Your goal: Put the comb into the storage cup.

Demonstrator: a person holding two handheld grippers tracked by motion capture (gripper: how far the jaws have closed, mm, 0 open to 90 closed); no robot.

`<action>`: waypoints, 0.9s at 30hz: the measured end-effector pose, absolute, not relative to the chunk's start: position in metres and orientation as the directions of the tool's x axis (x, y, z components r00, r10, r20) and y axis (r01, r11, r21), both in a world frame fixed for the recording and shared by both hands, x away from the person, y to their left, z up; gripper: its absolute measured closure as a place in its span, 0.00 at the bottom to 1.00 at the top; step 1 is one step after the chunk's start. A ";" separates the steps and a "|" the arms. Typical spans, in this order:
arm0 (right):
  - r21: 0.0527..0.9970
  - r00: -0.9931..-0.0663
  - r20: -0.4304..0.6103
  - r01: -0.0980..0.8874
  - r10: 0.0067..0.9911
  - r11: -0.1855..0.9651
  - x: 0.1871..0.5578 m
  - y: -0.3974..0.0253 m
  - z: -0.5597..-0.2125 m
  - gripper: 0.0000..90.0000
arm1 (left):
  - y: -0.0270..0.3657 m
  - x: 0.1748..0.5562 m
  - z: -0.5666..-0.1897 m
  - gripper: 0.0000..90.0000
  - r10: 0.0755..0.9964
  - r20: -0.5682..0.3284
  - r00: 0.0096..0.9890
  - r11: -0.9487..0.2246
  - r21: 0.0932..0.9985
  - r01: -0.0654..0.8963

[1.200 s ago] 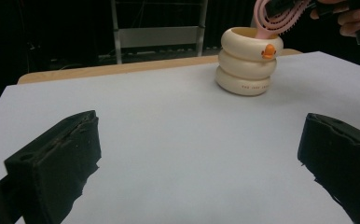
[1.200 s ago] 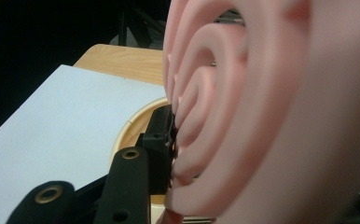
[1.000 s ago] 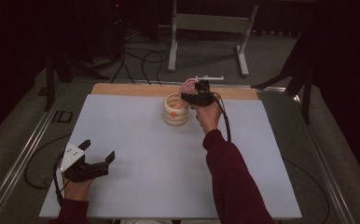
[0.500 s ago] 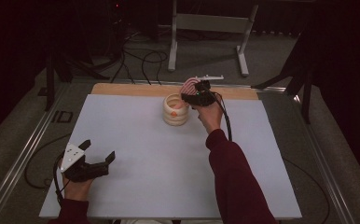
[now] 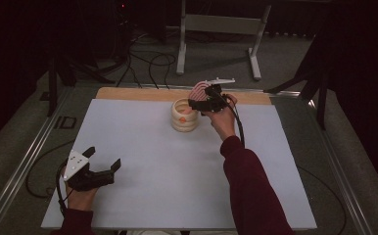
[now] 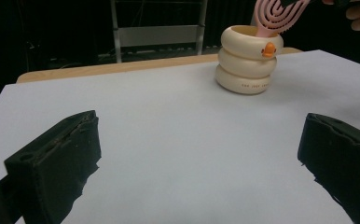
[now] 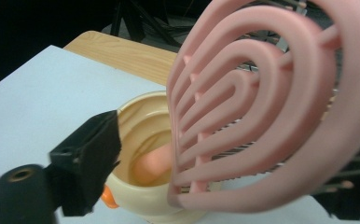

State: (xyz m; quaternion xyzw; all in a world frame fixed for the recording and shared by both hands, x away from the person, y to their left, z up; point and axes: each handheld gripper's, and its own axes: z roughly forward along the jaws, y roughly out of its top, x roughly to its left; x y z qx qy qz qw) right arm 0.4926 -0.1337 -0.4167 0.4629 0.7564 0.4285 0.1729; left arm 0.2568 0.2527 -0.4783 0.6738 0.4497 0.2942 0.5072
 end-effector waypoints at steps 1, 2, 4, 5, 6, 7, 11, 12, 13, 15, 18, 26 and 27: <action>0.809 -0.517 0.137 0.550 0.845 0.206 0.492 -0.135 -0.416 0.12 | 0.253 0.257 -0.478 0.00 0.904 -0.060 0.423 -0.081 0.948 0.308; 0.813 -0.519 0.141 0.547 0.843 0.201 0.492 -0.136 -0.416 0.11 | 0.253 0.257 -0.478 0.00 0.905 -0.059 0.422 -0.081 0.948 0.307; 0.817 -0.523 0.151 0.543 0.839 0.192 0.491 -0.138 -0.415 0.11 | 0.253 0.257 -0.478 0.00 0.905 -0.060 0.422 -0.081 0.948 0.308; 0.819 -0.523 0.148 0.541 0.840 0.192 0.491 -0.139 -0.414 0.11 | 0.253 0.257 -0.478 0.00 0.905 -0.059 0.422 -0.081 0.948 0.308; 0.819 -0.525 0.141 0.538 0.839 0.198 0.490 -0.140 -0.414 0.11 | 0.253 0.257 -0.478 0.00 0.905 -0.058 0.421 -0.082 0.948 0.308; 0.819 -0.525 0.141 0.538 0.839 0.198 0.490 -0.140 -0.414 0.11 | 0.253 0.257 -0.478 0.00 0.905 -0.058 0.421 -0.082 0.948 0.308; 0.824 -0.533 0.138 0.529 0.835 0.202 0.487 -0.146 -0.412 0.11 | 0.253 0.257 -0.479 0.00 0.905 -0.060 0.420 -0.080 0.948 0.308; 0.826 -0.533 0.137 0.527 0.835 0.201 0.486 -0.147 -0.412 0.10 | 0.253 0.257 -0.479 0.00 0.905 -0.060 0.420 -0.080 0.948 0.308; 0.827 -0.535 0.136 0.525 0.834 0.202 0.485 -0.148 -0.411 0.10 | 0.253 0.257 -0.479 0.00 0.905 -0.059 0.420 -0.081 0.948 0.308; 0.828 -0.535 0.134 0.524 0.834 0.203 0.484 -0.149 -0.411 0.10 | 0.253 0.257 -0.479 0.00 0.905 -0.059 0.420 -0.081 0.948 0.308; 0.832 -0.536 0.123 0.515 0.835 0.208 0.481 -0.155 -0.409 0.10 | 0.253 0.257 -0.479 0.00 0.906 -0.060 0.419 -0.080 0.948 0.308; 0.835 -0.549 0.090 0.497 0.831 0.238 0.471 -0.166 -0.406 0.10 | 0.252 0.257 -0.479 0.00 0.906 -0.059 0.418 -0.081 0.947 0.310; 0.835 -0.551 0.086 0.494 0.830 0.241 0.470 -0.167 -0.406 0.10 | 0.252 0.257 -0.479 0.00 0.907 -0.060 0.418 -0.081 0.947 0.310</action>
